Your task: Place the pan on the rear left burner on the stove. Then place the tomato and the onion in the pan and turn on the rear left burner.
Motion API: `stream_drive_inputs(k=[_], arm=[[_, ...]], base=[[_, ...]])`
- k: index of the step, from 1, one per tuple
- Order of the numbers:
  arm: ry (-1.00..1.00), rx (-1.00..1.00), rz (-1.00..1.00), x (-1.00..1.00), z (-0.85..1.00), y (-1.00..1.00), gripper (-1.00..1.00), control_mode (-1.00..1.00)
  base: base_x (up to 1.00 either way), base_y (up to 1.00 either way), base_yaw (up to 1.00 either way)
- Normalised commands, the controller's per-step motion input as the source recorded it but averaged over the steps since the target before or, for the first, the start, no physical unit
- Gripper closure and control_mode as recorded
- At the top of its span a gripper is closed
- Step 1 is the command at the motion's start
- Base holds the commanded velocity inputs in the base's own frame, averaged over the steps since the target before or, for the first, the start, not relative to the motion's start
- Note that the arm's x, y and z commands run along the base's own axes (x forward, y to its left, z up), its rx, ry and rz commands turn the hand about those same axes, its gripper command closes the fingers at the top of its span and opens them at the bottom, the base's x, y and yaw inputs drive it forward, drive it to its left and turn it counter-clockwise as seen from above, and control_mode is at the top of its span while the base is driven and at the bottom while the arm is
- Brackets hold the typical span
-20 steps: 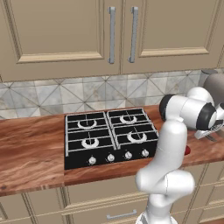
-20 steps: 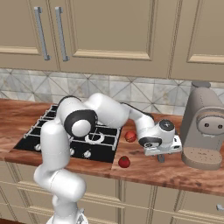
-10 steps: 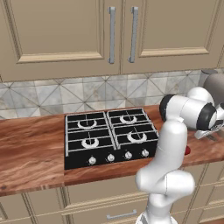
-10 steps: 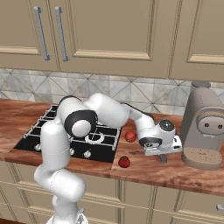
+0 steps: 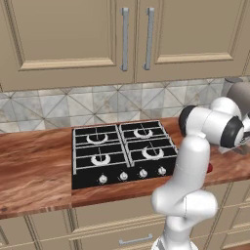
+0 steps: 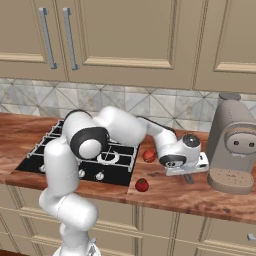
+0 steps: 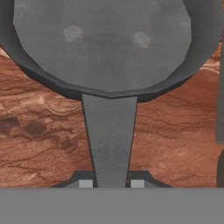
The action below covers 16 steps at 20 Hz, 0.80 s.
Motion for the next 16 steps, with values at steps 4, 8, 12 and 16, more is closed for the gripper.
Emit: stream_drive_inputs(k=[4,8,12,16], arm=[[0.00,0.00,-0.01,0.00,0.25,0.00,1.00,-1.00],[0.00,0.00,-0.09,0.00,0.23,-0.01,1.00,-1.00],[0.00,0.00,-0.08,0.00,0.32,0.00,1.00,-1.00],[0.00,0.00,-0.07,0.00,0.34,0.02,1.00,-1.00]], base=[[0.00,0.00,0.00],[0.00,0.00,0.00],[0.00,0.00,0.00],[0.00,0.00,0.00]])
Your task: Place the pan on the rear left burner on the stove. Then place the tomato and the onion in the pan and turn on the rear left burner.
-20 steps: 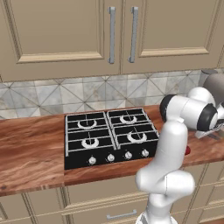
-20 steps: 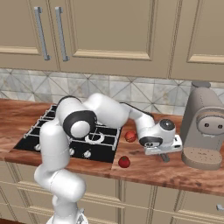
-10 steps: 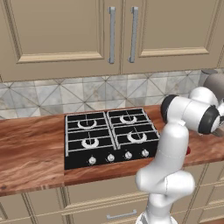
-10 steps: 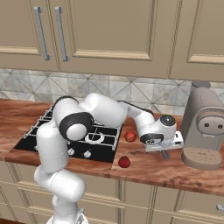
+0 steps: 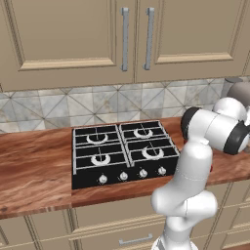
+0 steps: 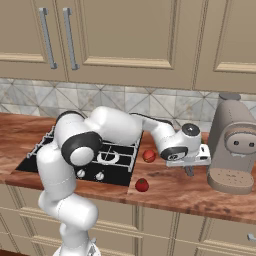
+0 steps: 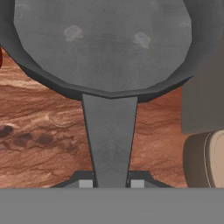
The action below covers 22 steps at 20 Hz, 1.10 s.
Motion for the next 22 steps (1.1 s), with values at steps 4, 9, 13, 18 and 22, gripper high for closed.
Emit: stream_drive_inputs(k=[4,9,13,18,22], arm=[[0.00,0.00,-0.02,0.00,0.22,0.15,1.00,-1.00],[0.00,0.00,0.00,-0.07,0.15,0.38,1.00,-1.00],[0.00,0.00,0.00,-0.16,0.14,0.48,1.00,-1.00],[0.00,0.00,0.00,-0.17,0.19,0.49,1.00,-1.00],[0.00,0.00,0.01,-0.17,0.26,0.46,1.00,-1.00]], base=[[0.00,0.00,0.00],[0.00,0.00,0.00],[0.00,0.00,0.00],[0.00,0.00,0.00],[0.00,0.00,0.00]])
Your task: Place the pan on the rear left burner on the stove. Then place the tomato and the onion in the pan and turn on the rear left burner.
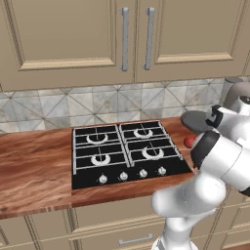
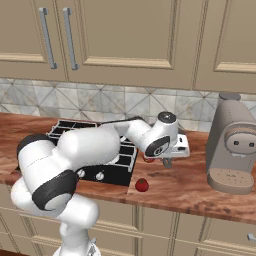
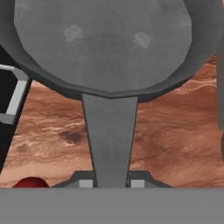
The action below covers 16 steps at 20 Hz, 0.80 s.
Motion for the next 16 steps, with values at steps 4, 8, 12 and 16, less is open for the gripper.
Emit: stream_drive_inputs(k=[4,8,12,16], arm=[[0.00,0.00,0.01,-0.14,0.30,0.41,1.00,-1.00],[0.00,0.00,0.00,-0.06,0.32,0.38,1.00,-1.00],[0.00,0.00,0.00,-0.06,0.29,0.38,1.00,-1.00],[0.00,0.00,0.03,-0.05,0.17,0.39,1.00,-1.00]], base=[[0.00,0.00,0.00],[0.00,0.00,0.00],[0.00,0.00,0.00],[0.00,0.00,0.00]])
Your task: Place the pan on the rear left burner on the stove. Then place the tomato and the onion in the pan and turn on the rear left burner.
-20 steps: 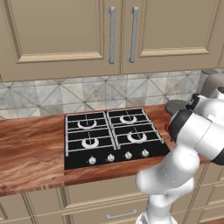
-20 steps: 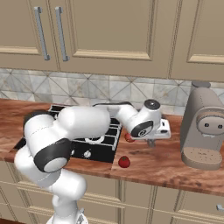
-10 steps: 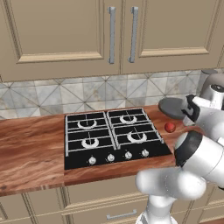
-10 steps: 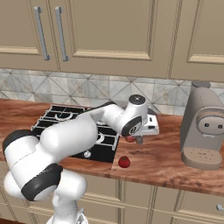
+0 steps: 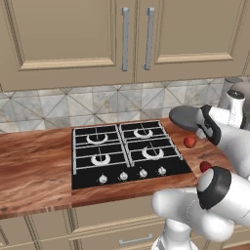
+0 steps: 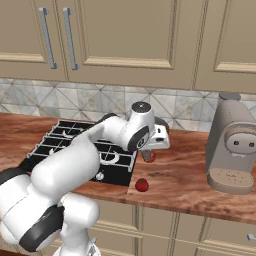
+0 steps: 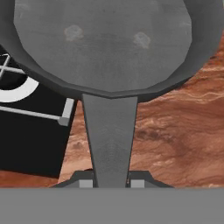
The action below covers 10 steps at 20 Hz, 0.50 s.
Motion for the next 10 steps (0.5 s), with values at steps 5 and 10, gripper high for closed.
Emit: stream_drive_inputs(k=[5,10], arm=[[0.05,0.00,0.06,-0.01,0.01,0.43,1.00,-1.00],[0.08,0.00,0.08,0.00,0.01,0.48,1.00,-1.00]], base=[[0.00,0.00,0.00],[0.00,0.00,0.00]])
